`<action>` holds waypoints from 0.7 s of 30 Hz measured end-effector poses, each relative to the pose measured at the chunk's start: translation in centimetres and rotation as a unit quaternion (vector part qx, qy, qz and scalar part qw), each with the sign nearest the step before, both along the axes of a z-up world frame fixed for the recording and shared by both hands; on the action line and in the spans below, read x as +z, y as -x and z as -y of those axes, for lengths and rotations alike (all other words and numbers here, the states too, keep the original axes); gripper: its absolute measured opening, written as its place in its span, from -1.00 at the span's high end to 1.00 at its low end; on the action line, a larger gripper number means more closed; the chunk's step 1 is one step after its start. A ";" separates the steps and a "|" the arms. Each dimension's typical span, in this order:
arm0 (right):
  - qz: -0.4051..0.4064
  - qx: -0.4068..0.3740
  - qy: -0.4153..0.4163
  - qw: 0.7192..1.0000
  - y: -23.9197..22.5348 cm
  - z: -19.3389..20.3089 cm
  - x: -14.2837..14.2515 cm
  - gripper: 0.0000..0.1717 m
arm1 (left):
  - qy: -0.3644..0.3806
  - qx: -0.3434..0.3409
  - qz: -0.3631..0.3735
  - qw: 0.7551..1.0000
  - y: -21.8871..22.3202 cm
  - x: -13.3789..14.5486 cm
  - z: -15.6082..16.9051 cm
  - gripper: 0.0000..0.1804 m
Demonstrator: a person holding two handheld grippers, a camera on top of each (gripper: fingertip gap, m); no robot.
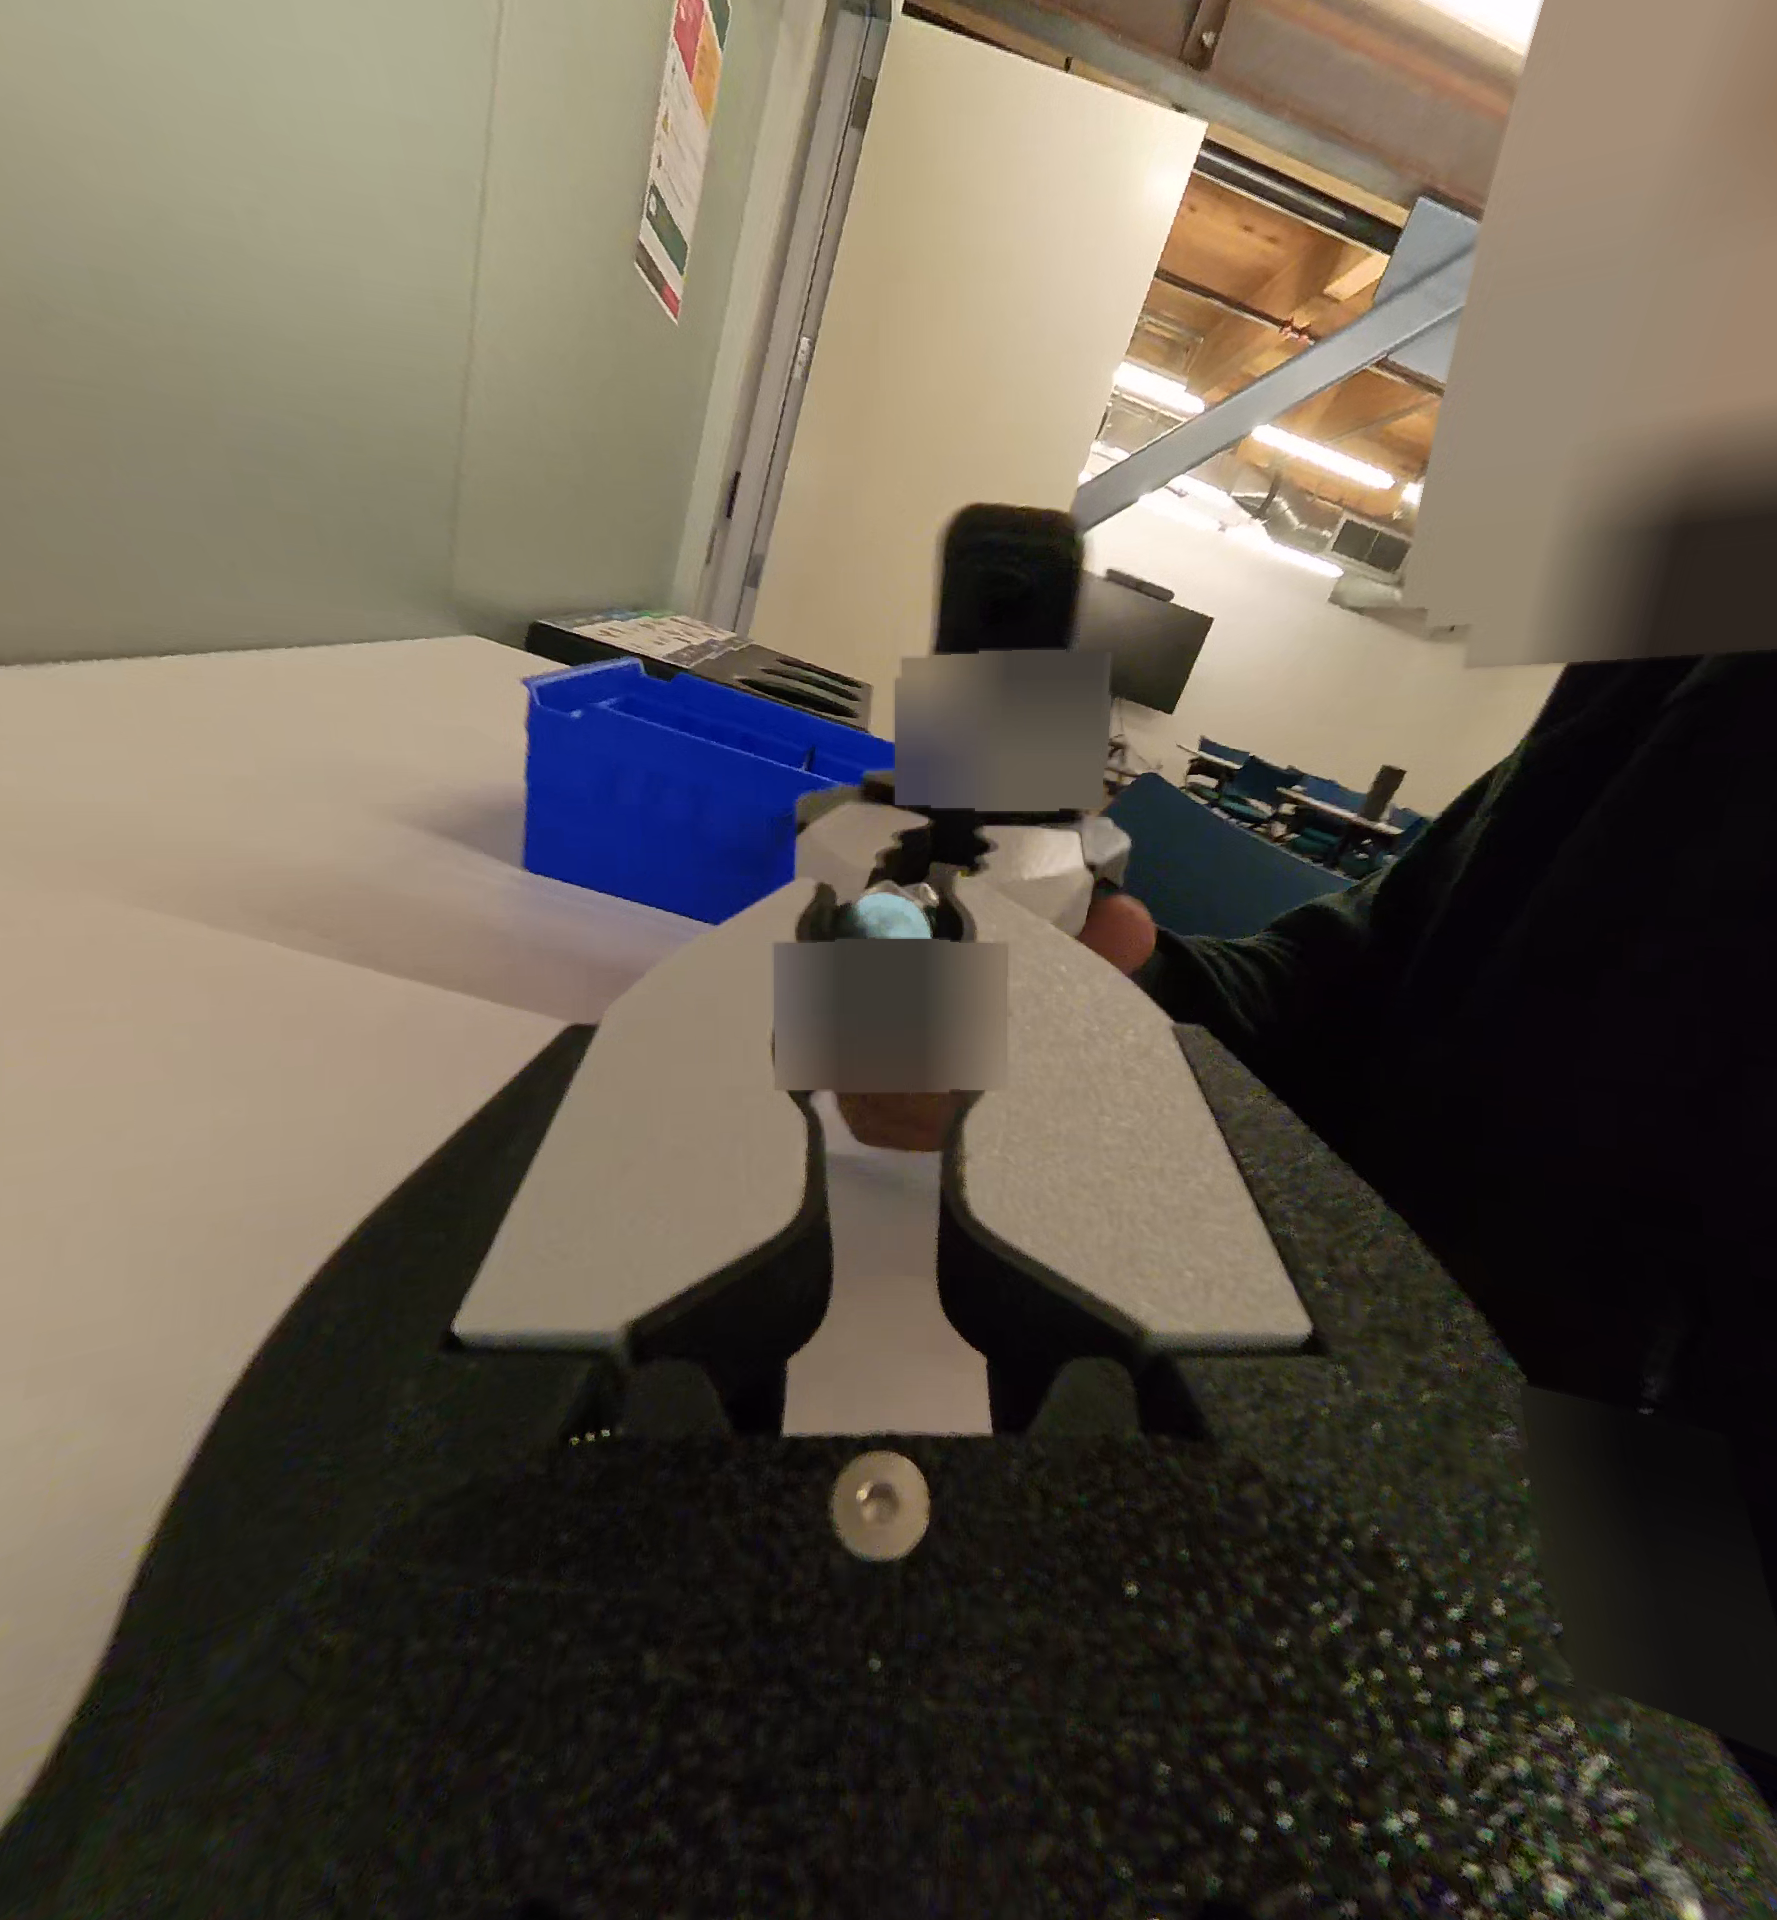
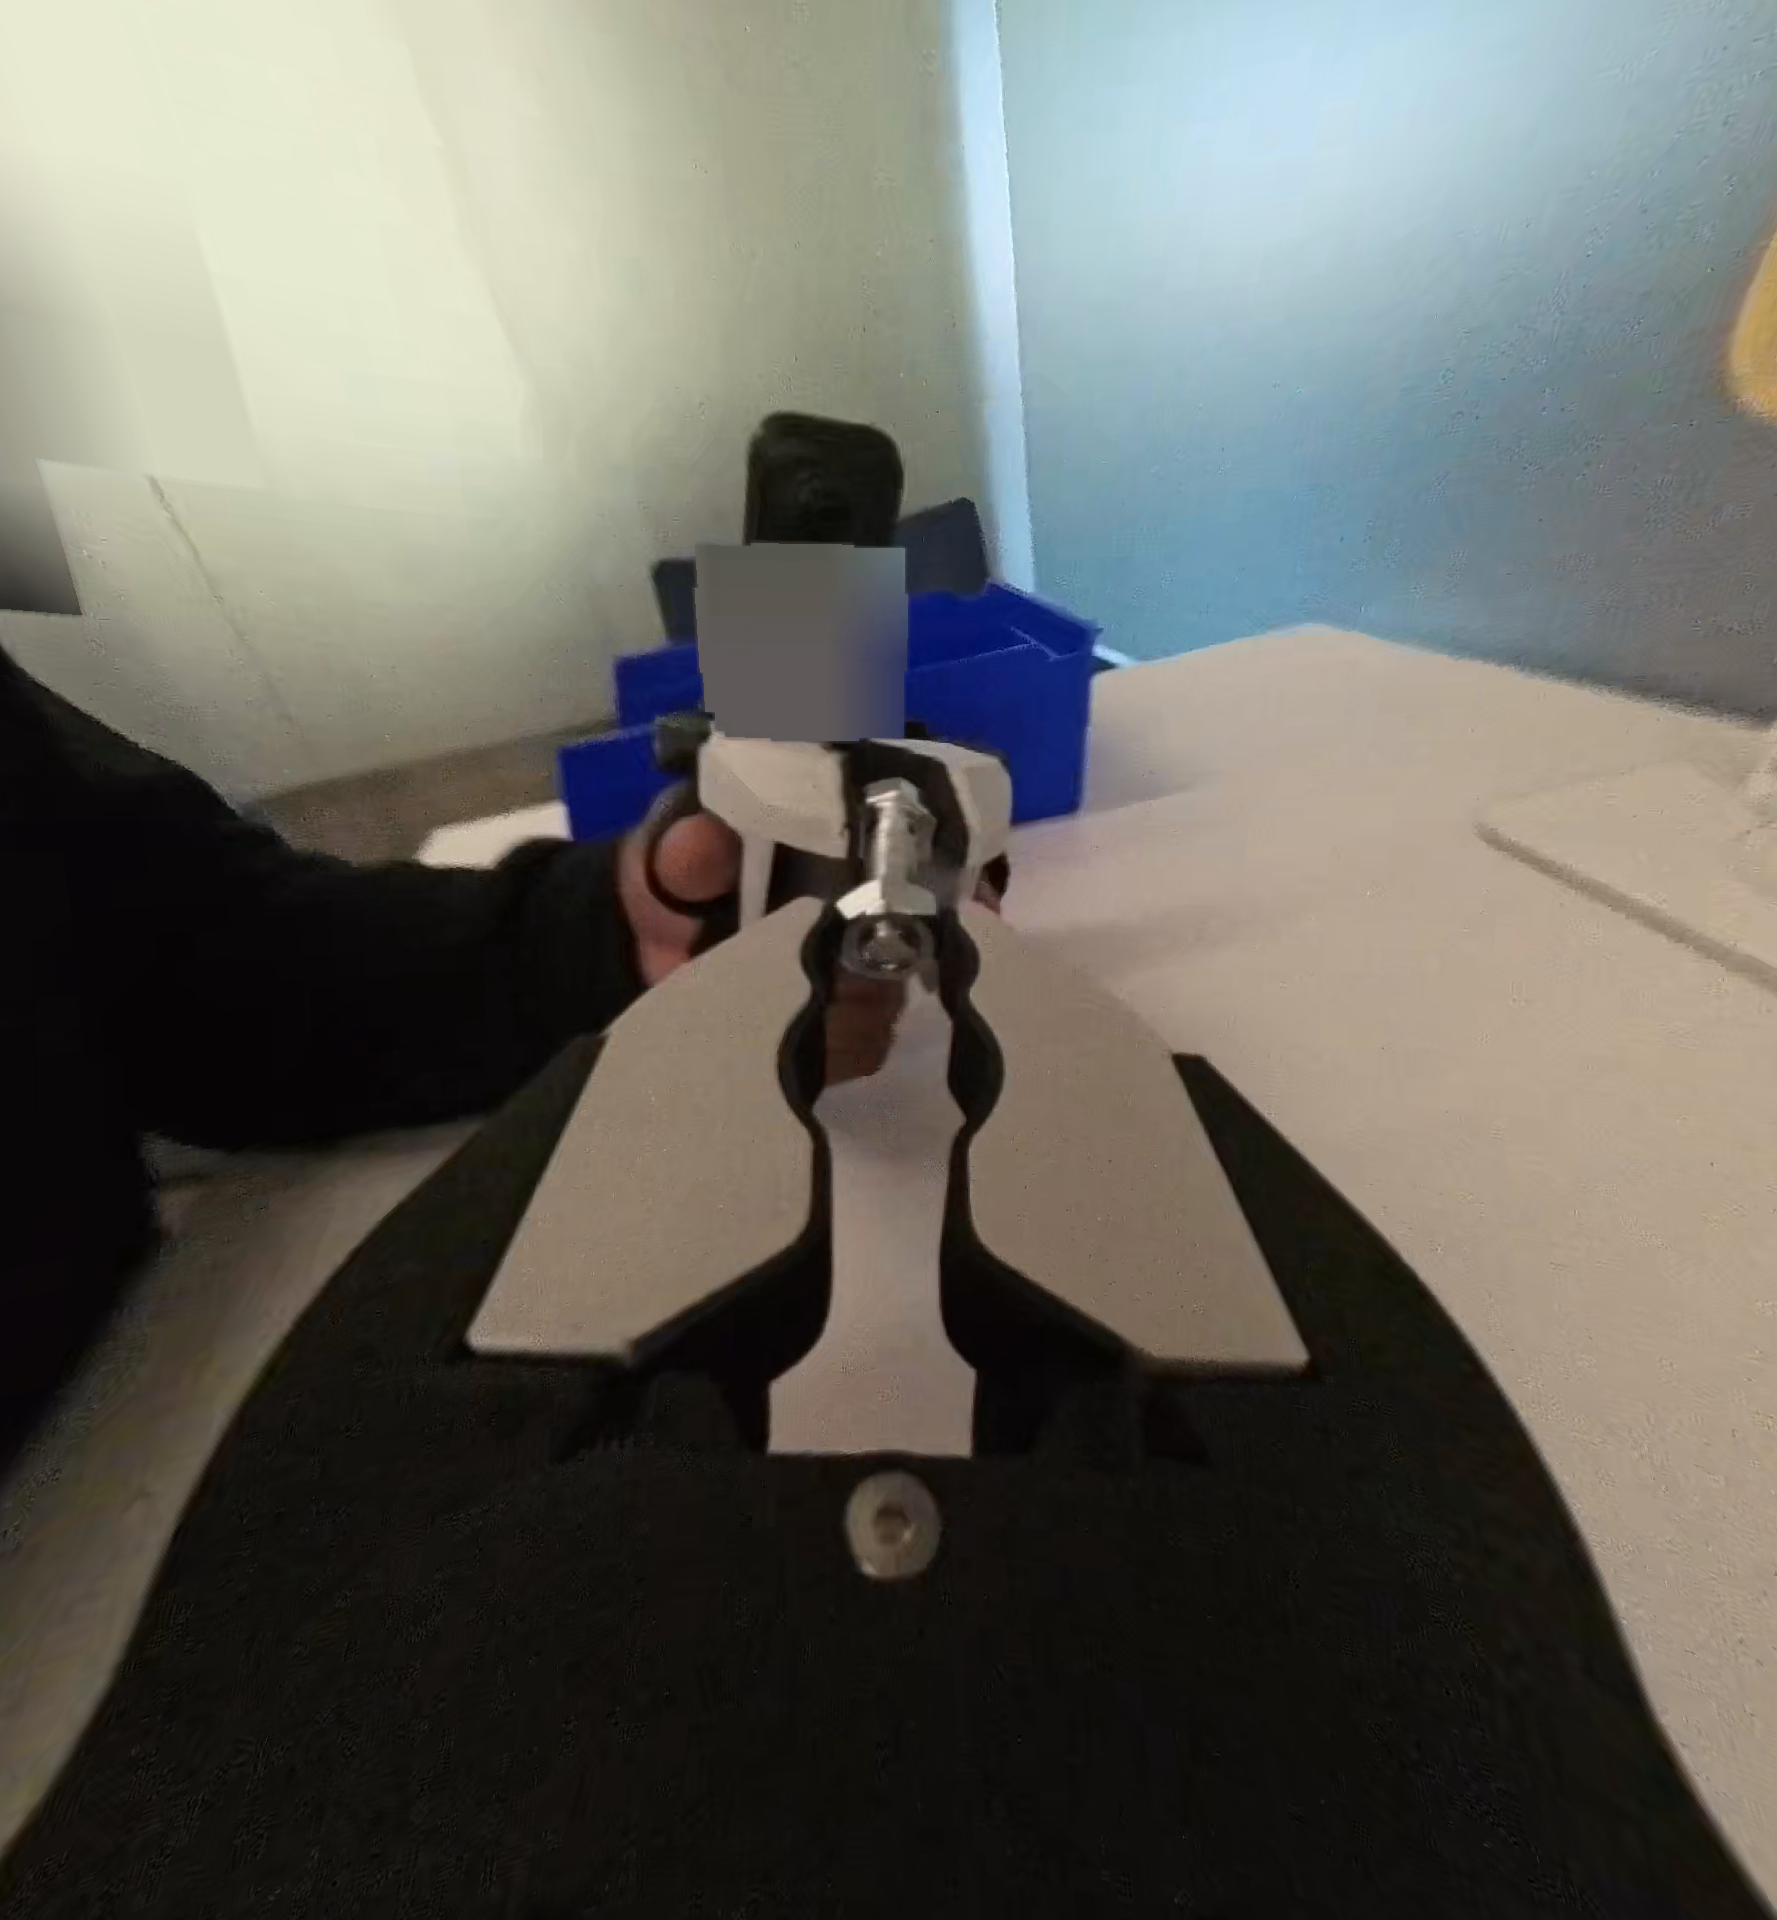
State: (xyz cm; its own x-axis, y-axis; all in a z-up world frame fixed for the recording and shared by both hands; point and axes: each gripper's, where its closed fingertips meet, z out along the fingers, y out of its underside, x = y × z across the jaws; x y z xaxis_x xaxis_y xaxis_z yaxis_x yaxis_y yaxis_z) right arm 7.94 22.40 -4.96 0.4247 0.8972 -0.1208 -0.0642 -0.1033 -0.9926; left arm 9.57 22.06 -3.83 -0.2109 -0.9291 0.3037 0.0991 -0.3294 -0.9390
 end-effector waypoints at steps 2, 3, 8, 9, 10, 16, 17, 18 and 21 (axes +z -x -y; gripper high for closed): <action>0.105 -0.062 -0.165 0.979 -0.2 0.0 -0.1 0.79 | 0.055 -0.028 -0.009 0.998 -0.1 -0.2 0.1 0.81; 0.169 -0.096 -0.266 0.944 -0.2 0.1 -0.2 0.79 | 0.083 -0.043 -0.010 0.996 -0.1 -0.3 0.3 0.81; 0.218 -0.118 -0.326 0.912 -0.2 0.3 -0.3 0.55 | 0.078 -0.038 -0.002 0.996 -0.4 -0.3 0.3 0.81; 0.183 -0.104 -0.270 0.940 -0.2 0.2 -0.3 0.46 | 0.074 -0.034 0.004 0.997 -0.3 -0.2 0.2 0.81; 0.149 -0.085 -0.217 0.961 -0.1 0.1 -0.2 0.42 | 0.070 -0.031 0.008 0.997 -0.2 0.0 0.1 0.81; -0.008 0.002 -0.003 1.000 0.2 0.3 0.2 0.47 | 0.023 -0.010 0.016 1.000 0.2 0.6 -0.1 0.81; -0.021 0.009 0.014 1.000 0.3 0.3 0.3 0.51 | 0.022 -0.009 0.014 1.000 0.2 0.5 -0.1 0.81; -0.028 0.012 0.028 0.999 0.3 0.2 0.3 0.55 | 0.021 -0.009 0.012 1.000 0.2 0.4 -0.1 0.81; -0.011 -0.003 -0.001 1.000 0.3 0.1 0.2 0.77 | 0.023 -0.016 0.008 1.000 0.1 0.3 0.1 0.81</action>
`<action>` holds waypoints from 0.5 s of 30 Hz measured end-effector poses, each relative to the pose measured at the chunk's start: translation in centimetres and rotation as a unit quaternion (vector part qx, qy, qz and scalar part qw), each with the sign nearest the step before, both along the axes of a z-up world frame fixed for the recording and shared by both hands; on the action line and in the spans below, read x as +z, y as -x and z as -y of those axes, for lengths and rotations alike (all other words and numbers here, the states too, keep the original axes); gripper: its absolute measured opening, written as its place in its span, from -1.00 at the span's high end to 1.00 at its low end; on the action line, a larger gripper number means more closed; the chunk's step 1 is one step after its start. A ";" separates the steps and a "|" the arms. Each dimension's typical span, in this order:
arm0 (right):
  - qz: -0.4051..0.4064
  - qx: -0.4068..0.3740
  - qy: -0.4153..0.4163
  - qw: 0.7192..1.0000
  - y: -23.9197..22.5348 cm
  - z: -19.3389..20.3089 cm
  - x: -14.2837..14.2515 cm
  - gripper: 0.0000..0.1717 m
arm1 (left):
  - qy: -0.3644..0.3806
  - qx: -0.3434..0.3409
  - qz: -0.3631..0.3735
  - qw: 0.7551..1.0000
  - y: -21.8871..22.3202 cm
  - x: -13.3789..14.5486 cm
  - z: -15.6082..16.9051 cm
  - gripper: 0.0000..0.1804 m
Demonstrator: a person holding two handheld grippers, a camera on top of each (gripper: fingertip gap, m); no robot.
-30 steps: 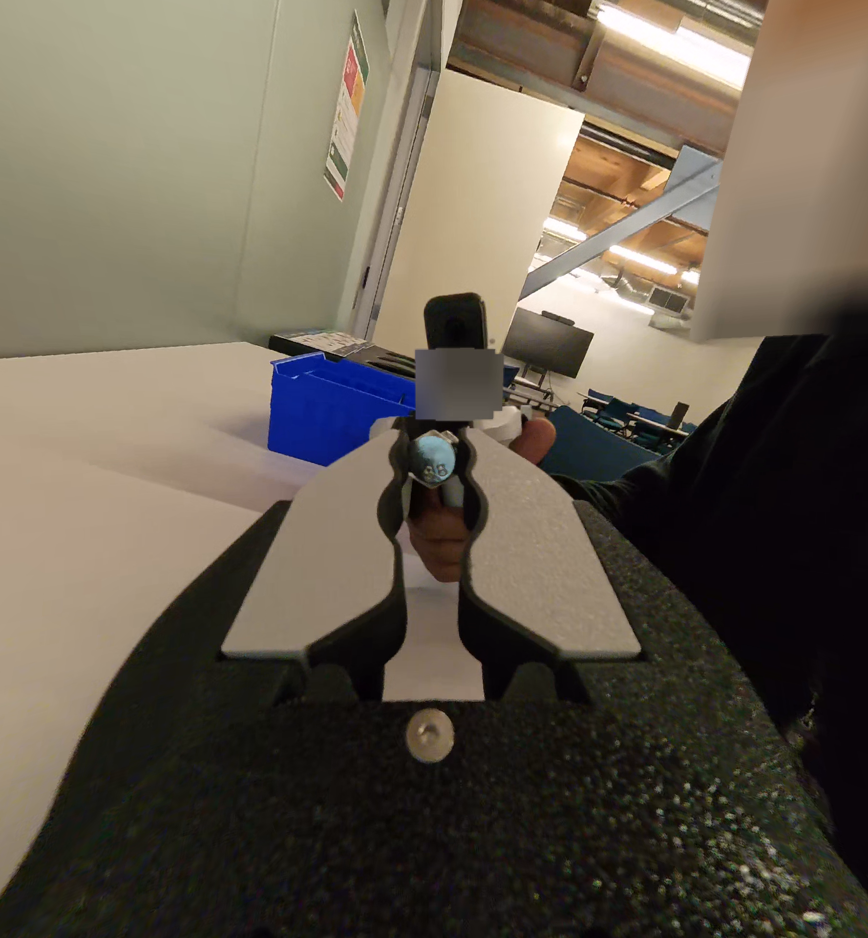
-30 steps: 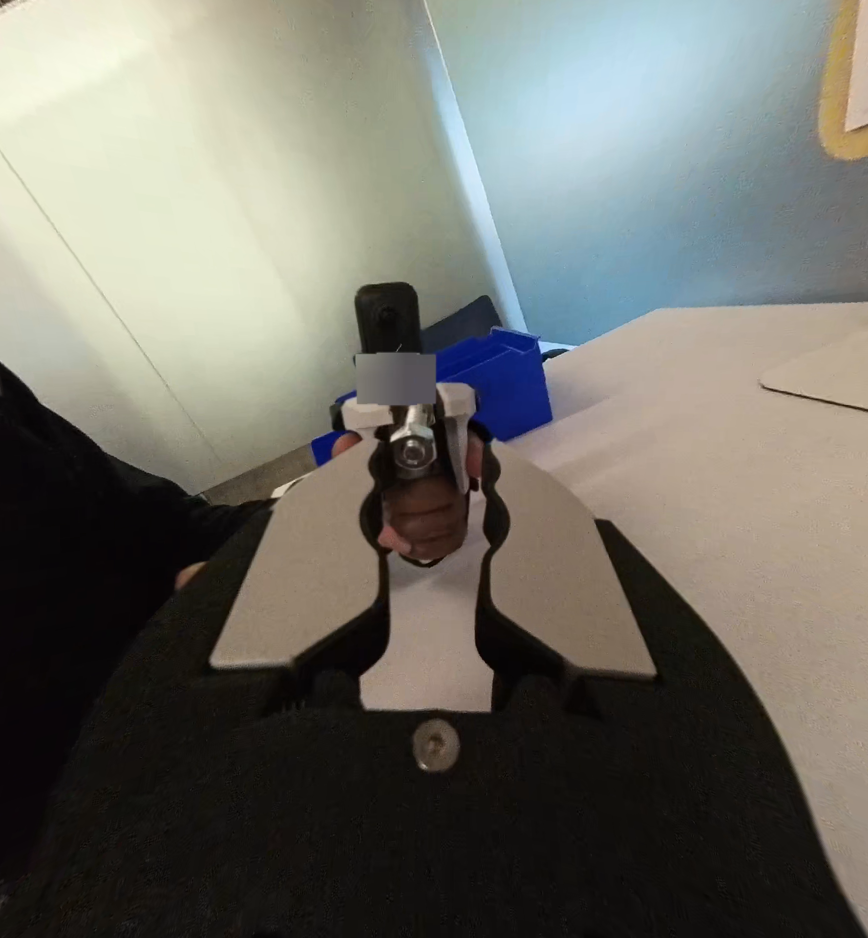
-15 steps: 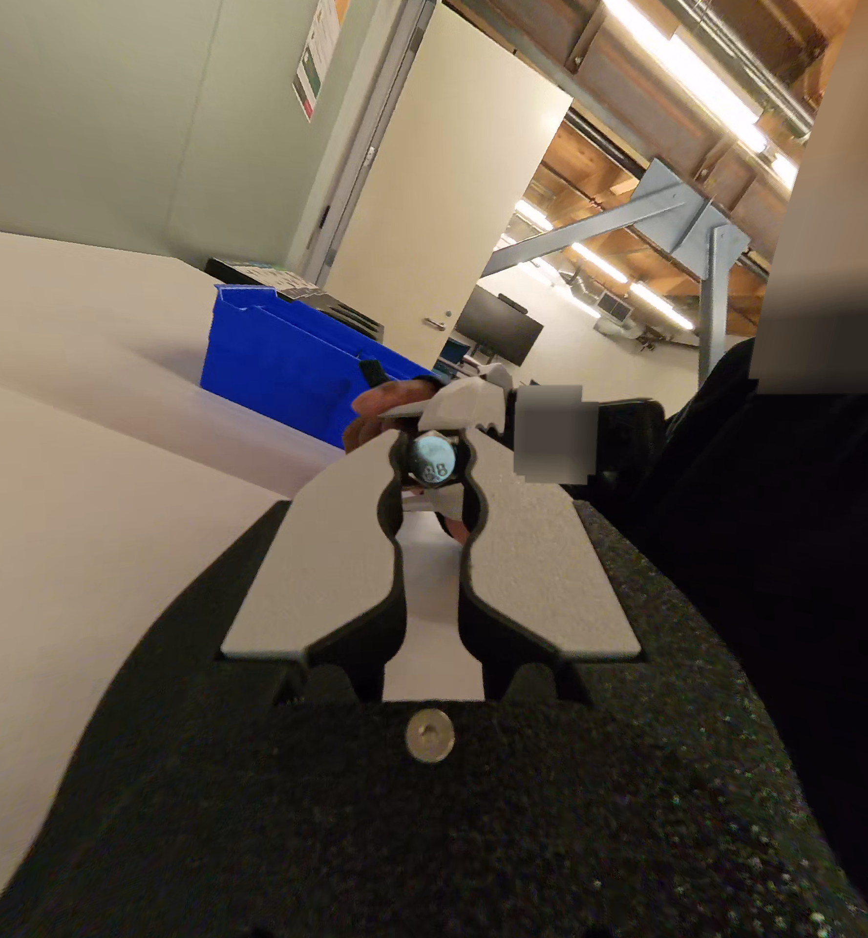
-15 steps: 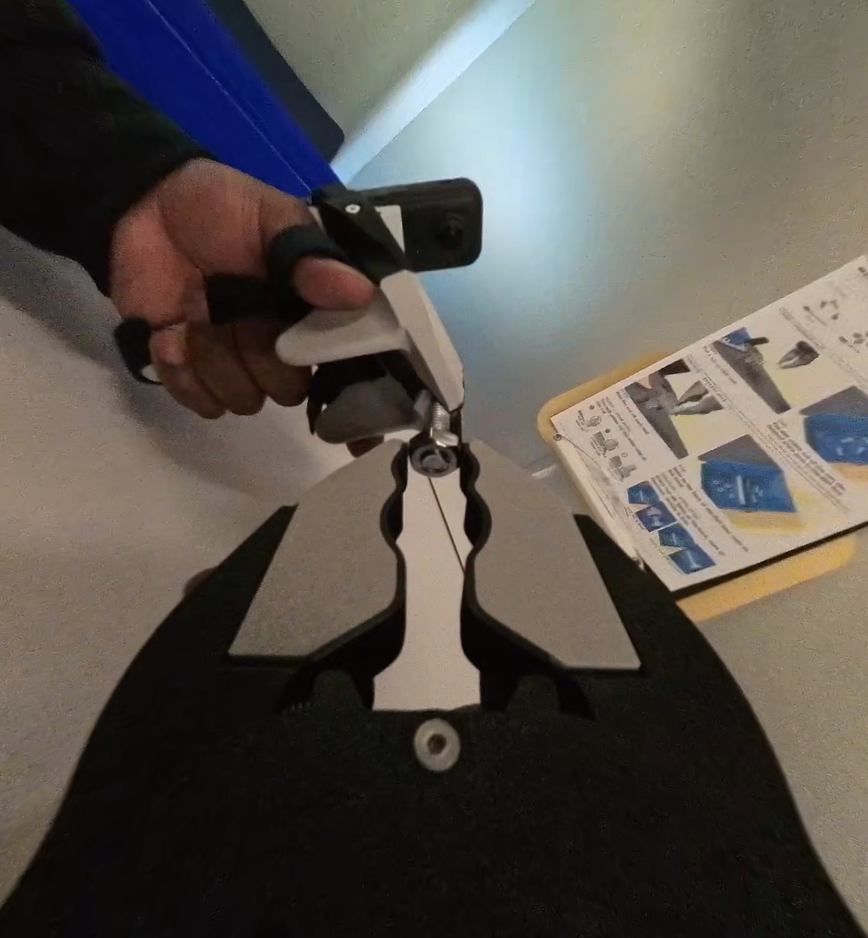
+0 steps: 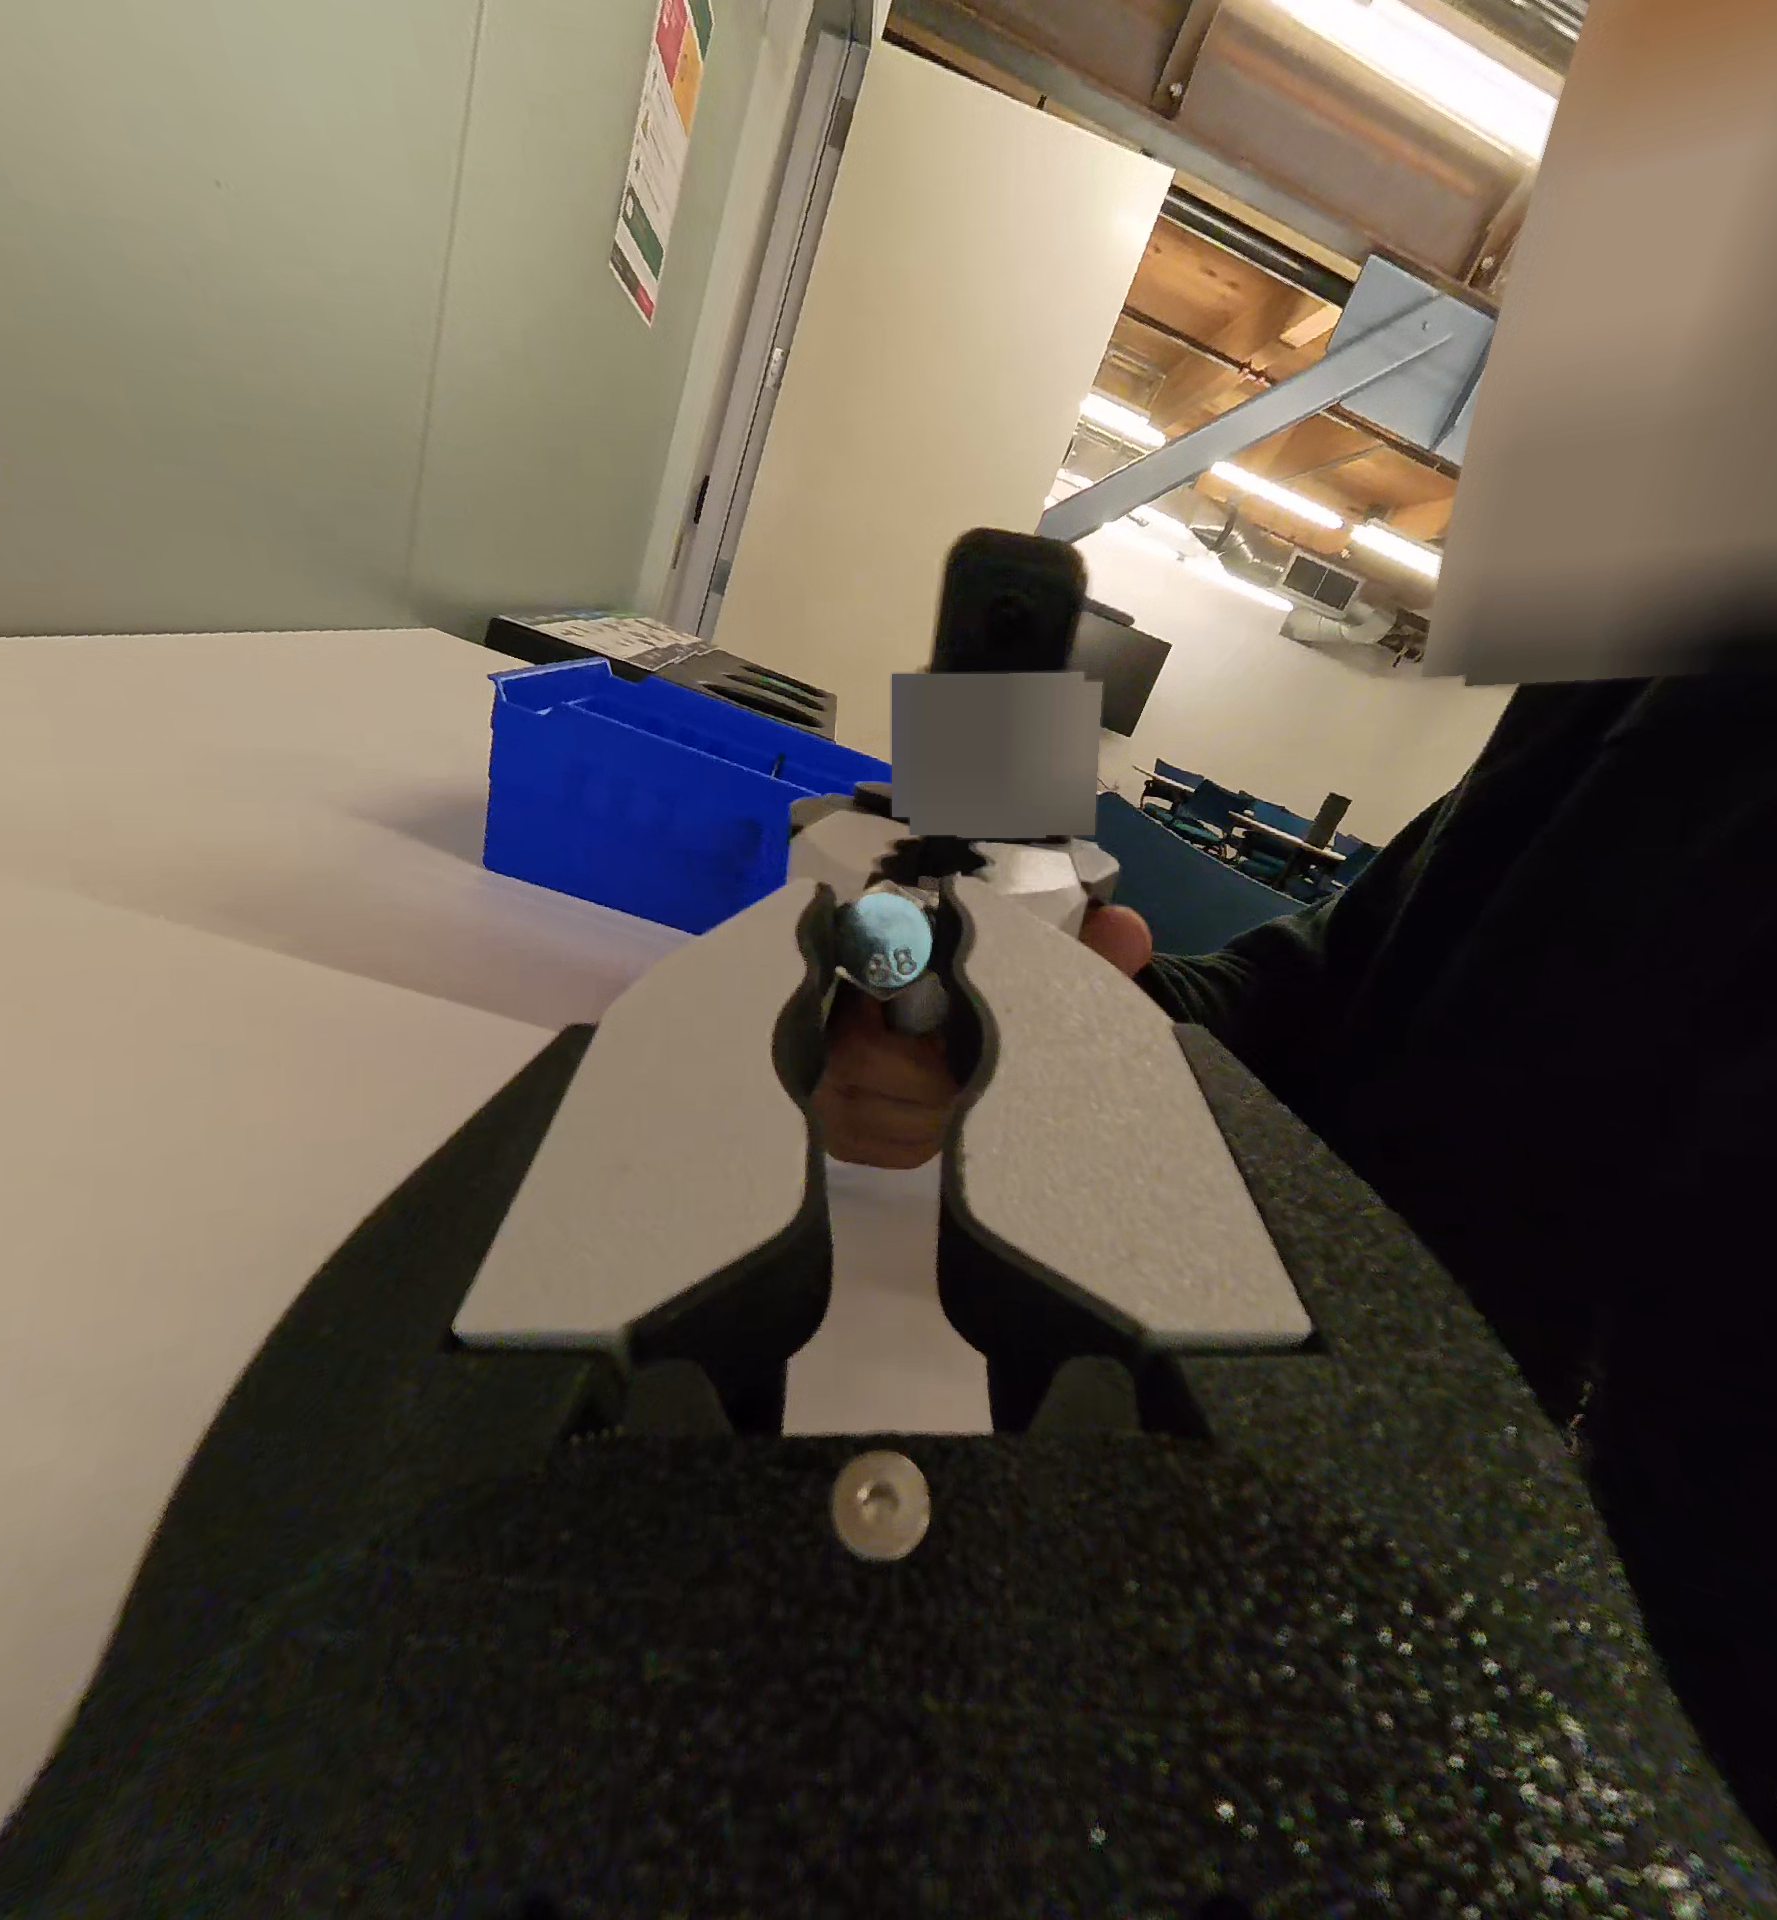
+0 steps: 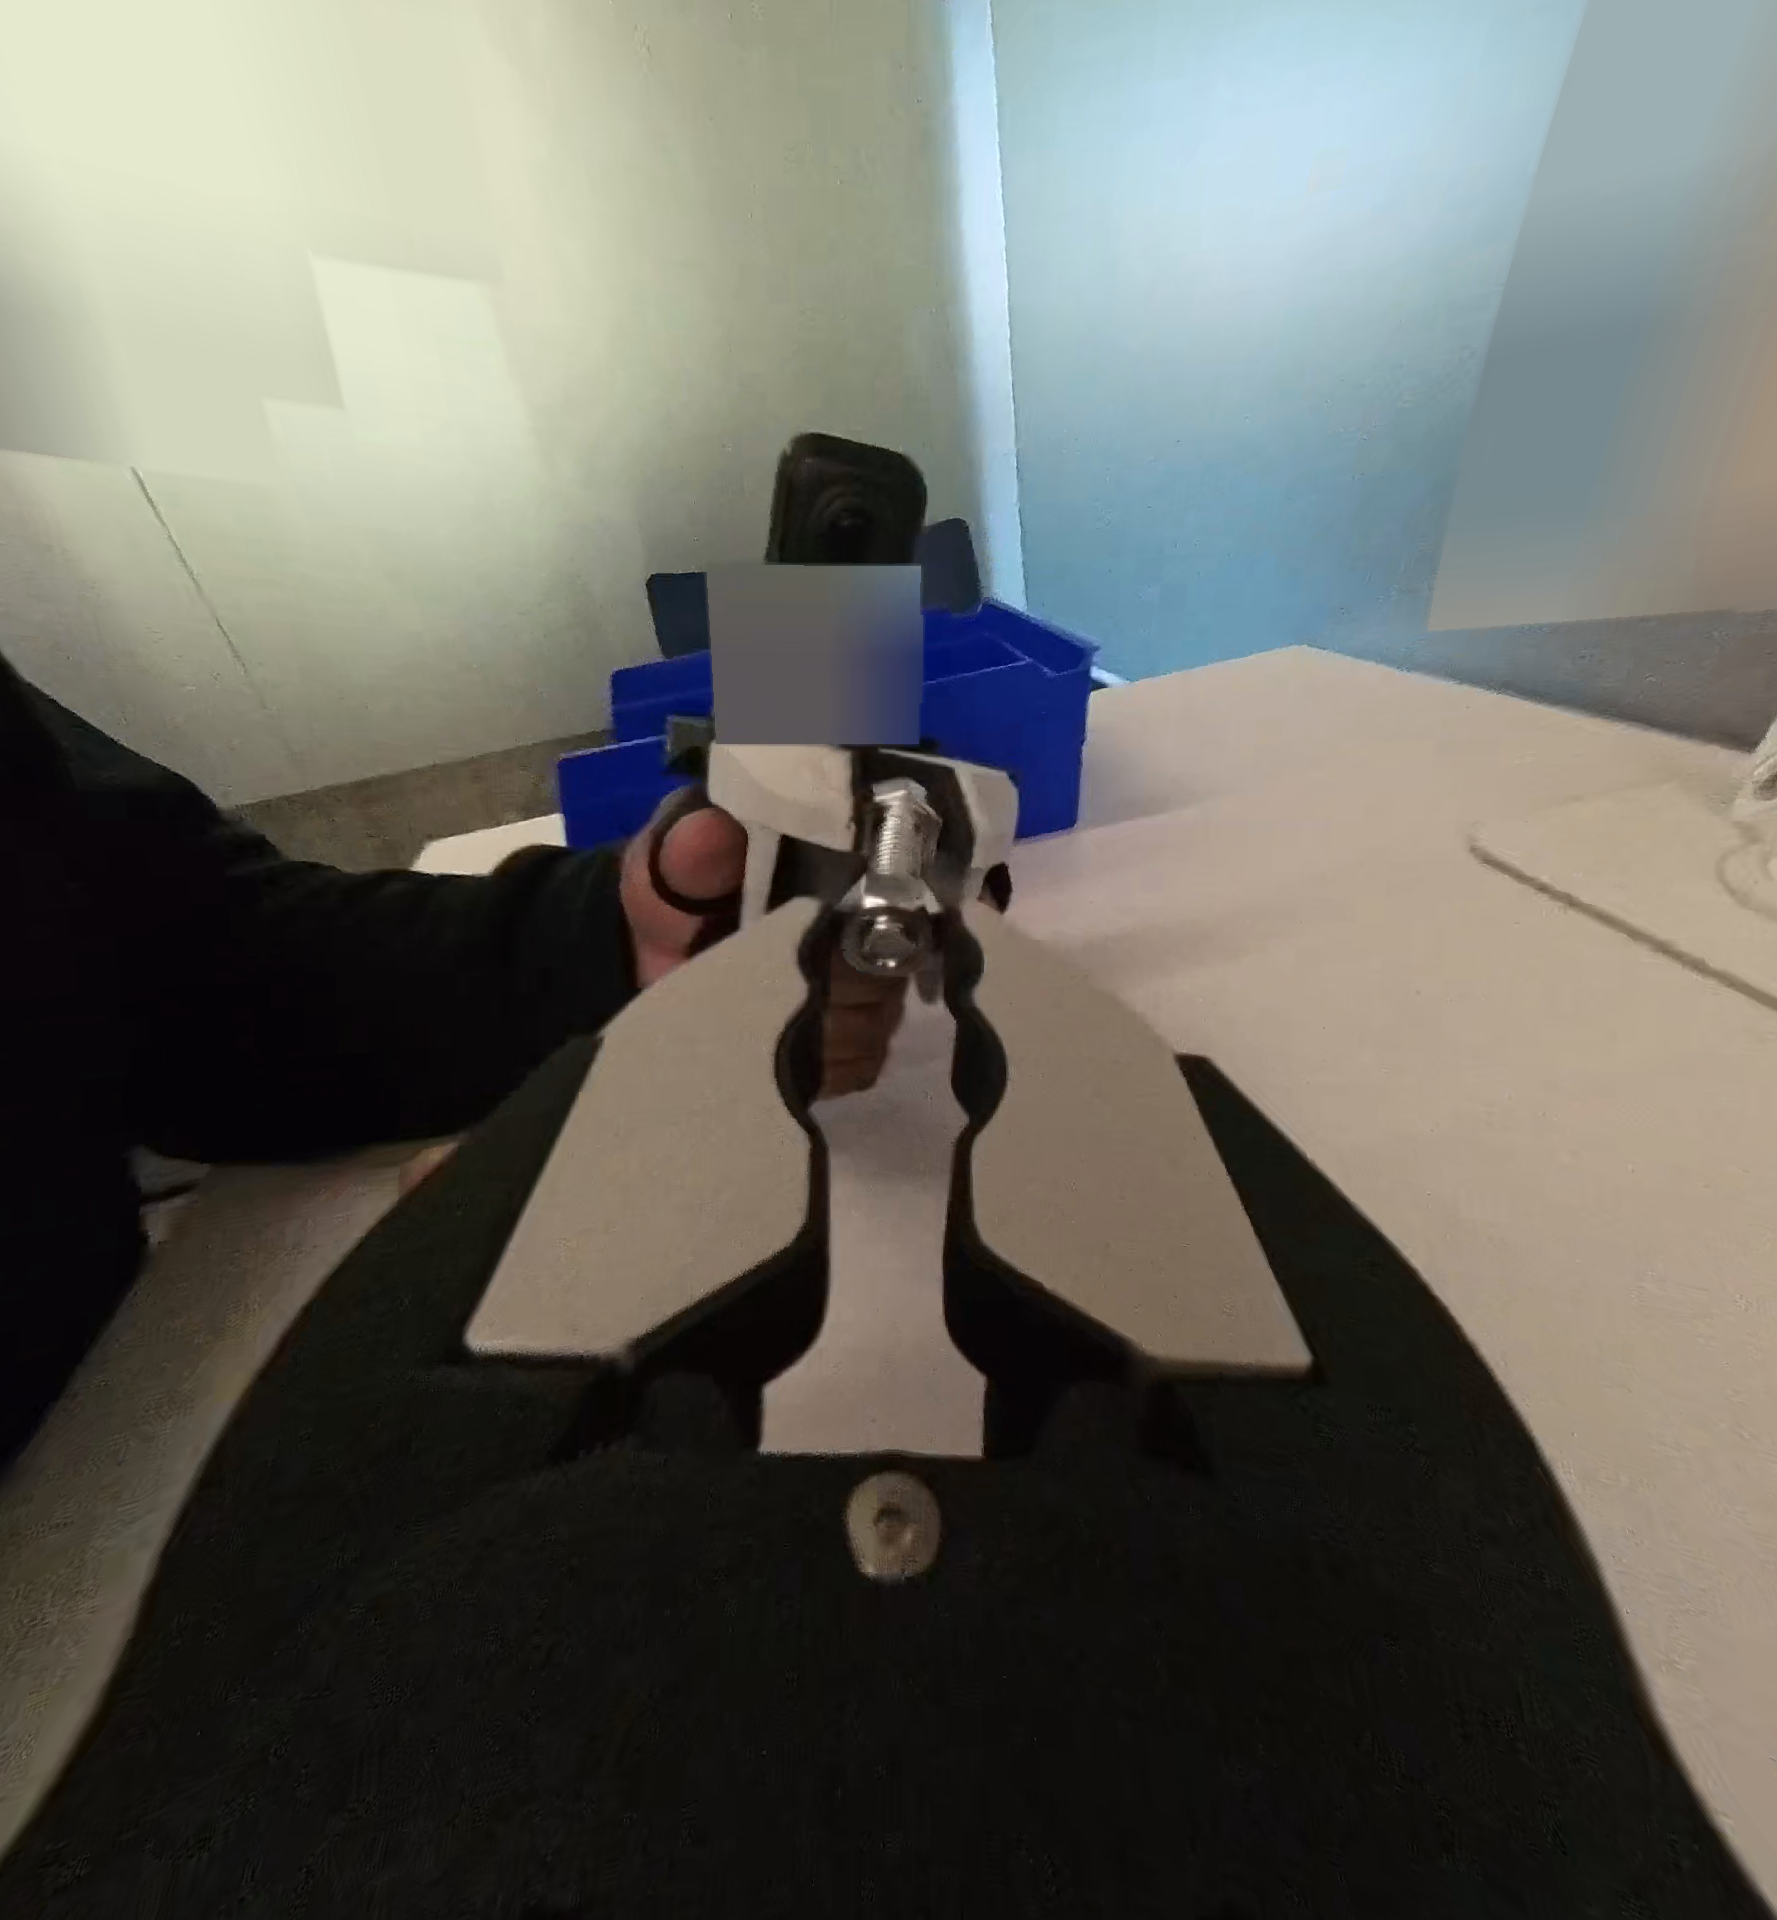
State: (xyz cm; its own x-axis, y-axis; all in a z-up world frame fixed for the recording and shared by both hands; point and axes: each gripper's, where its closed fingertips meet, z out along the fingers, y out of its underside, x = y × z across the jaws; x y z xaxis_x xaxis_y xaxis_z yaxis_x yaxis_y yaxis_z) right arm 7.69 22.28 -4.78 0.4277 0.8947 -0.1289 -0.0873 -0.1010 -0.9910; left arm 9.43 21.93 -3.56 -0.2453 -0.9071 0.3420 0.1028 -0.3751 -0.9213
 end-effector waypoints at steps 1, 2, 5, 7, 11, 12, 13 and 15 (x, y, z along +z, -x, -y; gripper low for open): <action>0.029 -0.018 -0.041 0.999 0.0 0.0 -0.1 0.77 | 0.003 0.000 -0.002 1.000 0.0 0.0 0.0 0.81; 0.070 -0.037 -0.095 0.992 0.0 0.0 -0.3 0.77 | 0.008 -0.004 -0.003 1.000 -0.1 0.0 0.0 0.81; 0.226 -0.124 -0.333 0.907 -0.3 0.1 -0.6 0.77 | 0.027 -0.024 -0.014 0.999 -0.2 -0.3 0.4 0.81; 0.307 -0.157 -0.444 0.827 -0.4 0.1 -0.9 0.77 | 0.032 -0.028 -0.018 0.999 -0.3 -0.6 0.4 0.81; 0.241 -0.140 -0.361 0.890 -0.5 0.0 -0.2 0.52 | 0.039 -0.018 0.004 0.999 -0.2 -0.2 0.0 0.80; 0.204 -0.132 -0.314 0.918 -0.6 -0.1 0.2 0.50 | 0.039 -0.015 0.010 0.999 0.0 0.0 -0.2 0.80; 0.168 -0.123 -0.266 0.941 -0.7 -0.3 0.6 0.48 | 0.035 -0.010 0.013 0.999 0.1 0.2 -0.3 0.80; 0.101 -0.096 -0.185 0.973 -0.7 -0.2 1.1 0.47 | 0.027 -0.002 0.016 0.999 0.4 0.4 -0.6 0.80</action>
